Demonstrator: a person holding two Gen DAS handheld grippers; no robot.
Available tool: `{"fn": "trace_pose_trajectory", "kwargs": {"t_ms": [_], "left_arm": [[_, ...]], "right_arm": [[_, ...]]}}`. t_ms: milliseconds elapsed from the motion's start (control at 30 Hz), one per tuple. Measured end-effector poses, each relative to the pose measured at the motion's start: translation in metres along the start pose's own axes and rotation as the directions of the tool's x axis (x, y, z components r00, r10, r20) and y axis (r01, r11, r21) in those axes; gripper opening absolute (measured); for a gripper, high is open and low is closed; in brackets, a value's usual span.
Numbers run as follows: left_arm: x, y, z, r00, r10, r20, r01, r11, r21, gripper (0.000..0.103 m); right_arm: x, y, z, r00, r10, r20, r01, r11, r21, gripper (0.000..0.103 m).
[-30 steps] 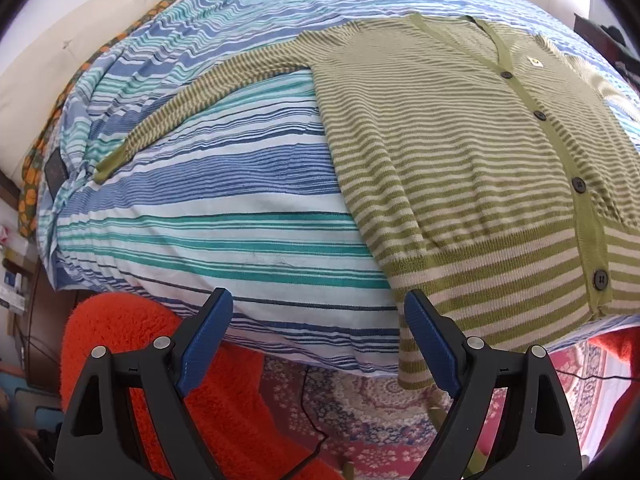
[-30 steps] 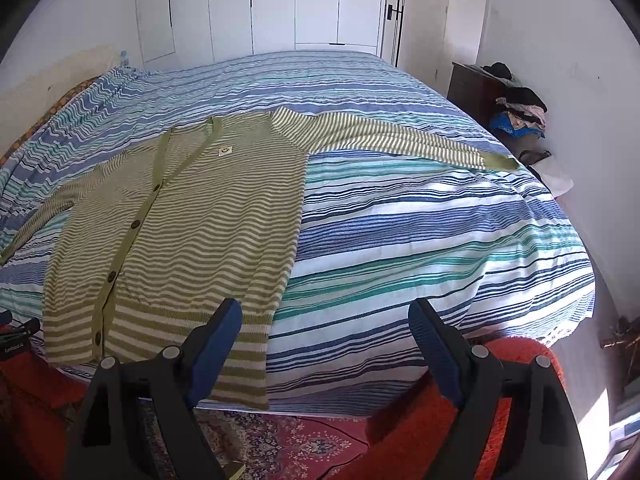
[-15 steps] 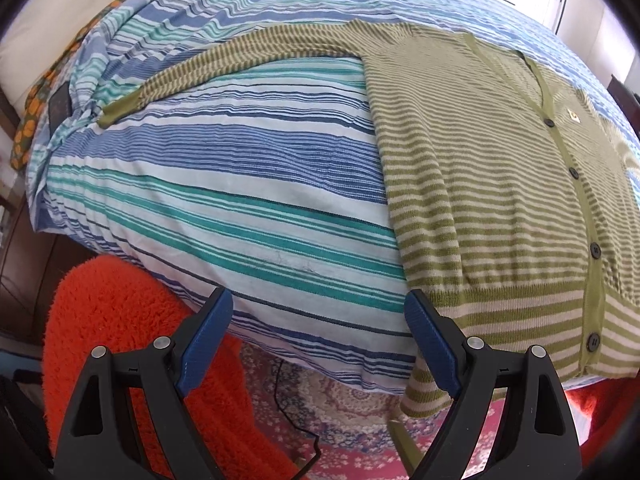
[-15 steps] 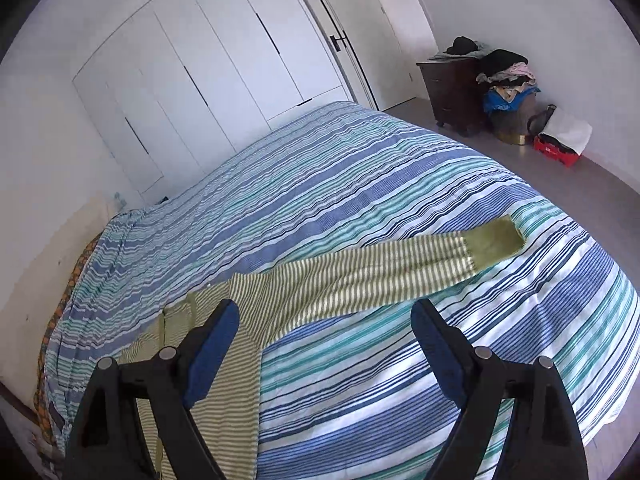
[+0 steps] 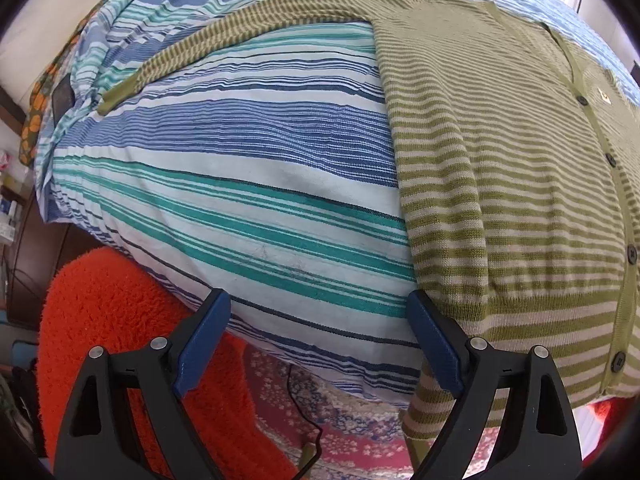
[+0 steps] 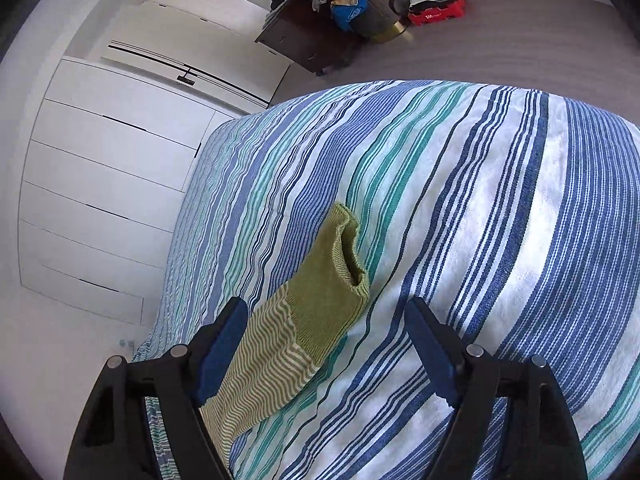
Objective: Fold small clothes
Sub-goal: 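Grasp the green sleeve cuff with the right tool, then carry the sleeve across the cardigan body with the right tool and release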
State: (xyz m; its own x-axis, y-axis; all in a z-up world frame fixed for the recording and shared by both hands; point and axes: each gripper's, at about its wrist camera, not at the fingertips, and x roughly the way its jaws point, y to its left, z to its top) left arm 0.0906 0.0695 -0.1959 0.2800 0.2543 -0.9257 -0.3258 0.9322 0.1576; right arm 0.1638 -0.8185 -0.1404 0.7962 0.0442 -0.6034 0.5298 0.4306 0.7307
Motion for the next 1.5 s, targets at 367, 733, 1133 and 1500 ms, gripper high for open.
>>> {"fn": "trace_pose_trajectory", "kwargs": {"t_ms": [367,733,1133,1500], "left_arm": [[0.001,-0.005,0.000,0.999,0.040,-0.001,-0.040,0.999,0.025,0.092],[-0.002,0.003,0.001,0.999,-0.031,0.025,0.031,1.000,0.006,0.092],[-0.001,0.038,-0.005,0.985,-0.168,0.034,0.168,0.986,-0.004,0.092],[0.010,0.095,0.000,0.956,-0.290,0.043,0.292,0.924,-0.246,0.092]], "right_arm": [[0.039,0.023,0.007,0.984,-0.174,-0.043,0.164,0.971,-0.176,0.004],[-0.018,0.203,-0.044,0.994,0.088,-0.059,-0.104,0.891,-0.441,0.004],[0.055,0.413,-0.277,0.913,0.202,-0.355,-0.377,0.751,-0.542,0.004],[0.171,0.476,-0.509,0.854,0.021,-0.520,-0.406,0.651,-0.641,0.004]]}}
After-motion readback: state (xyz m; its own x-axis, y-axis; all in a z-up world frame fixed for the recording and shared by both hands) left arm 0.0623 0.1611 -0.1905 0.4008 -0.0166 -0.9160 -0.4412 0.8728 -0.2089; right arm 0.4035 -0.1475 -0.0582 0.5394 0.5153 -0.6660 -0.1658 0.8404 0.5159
